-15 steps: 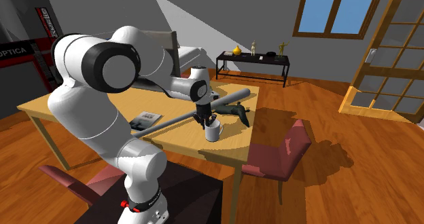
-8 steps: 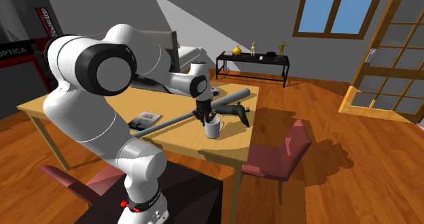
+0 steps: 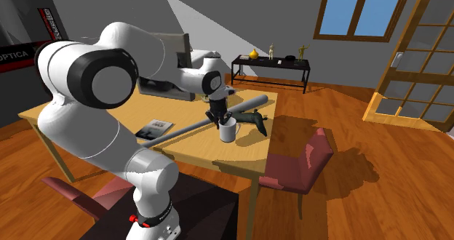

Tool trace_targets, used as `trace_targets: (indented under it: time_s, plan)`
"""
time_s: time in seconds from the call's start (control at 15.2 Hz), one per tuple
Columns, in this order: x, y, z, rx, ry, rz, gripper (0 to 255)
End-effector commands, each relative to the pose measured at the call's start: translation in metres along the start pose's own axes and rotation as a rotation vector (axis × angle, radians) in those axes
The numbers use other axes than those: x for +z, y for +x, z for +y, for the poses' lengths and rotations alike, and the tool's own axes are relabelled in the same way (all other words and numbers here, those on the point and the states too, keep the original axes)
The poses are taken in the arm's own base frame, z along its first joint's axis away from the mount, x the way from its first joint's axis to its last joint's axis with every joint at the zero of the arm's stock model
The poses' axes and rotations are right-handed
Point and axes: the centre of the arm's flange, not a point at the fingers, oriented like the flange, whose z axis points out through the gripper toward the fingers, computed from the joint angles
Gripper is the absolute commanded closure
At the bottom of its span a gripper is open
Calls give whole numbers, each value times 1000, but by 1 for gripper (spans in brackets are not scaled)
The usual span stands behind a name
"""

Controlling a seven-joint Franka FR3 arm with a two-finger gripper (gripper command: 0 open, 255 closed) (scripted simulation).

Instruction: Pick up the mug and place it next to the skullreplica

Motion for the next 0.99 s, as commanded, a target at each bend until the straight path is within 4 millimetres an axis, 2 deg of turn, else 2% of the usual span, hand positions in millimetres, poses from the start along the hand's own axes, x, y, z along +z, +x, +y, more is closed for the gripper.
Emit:
trace_targets:
  time_s: [0.0,0.92]
  plan:
    - [-11,1,0,0,0,0,255]
    - [-85,2,5,0,0,0,255]
